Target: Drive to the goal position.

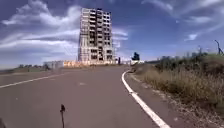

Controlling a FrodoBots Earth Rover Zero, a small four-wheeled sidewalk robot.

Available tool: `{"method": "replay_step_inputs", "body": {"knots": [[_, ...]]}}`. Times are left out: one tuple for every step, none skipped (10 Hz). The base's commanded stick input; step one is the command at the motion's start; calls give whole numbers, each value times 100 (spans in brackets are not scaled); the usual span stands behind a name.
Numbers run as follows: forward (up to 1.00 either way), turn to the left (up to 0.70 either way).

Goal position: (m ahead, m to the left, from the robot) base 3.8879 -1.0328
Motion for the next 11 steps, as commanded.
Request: {"method": "replay_step_inputs", "body": {"knots": [[100, 0], [100, 0], [100, 0], [100, 0], [100, 0], [100, 0], [100, 0], [100, -3], [100, -7], [100, -2], [100, 0]]}}
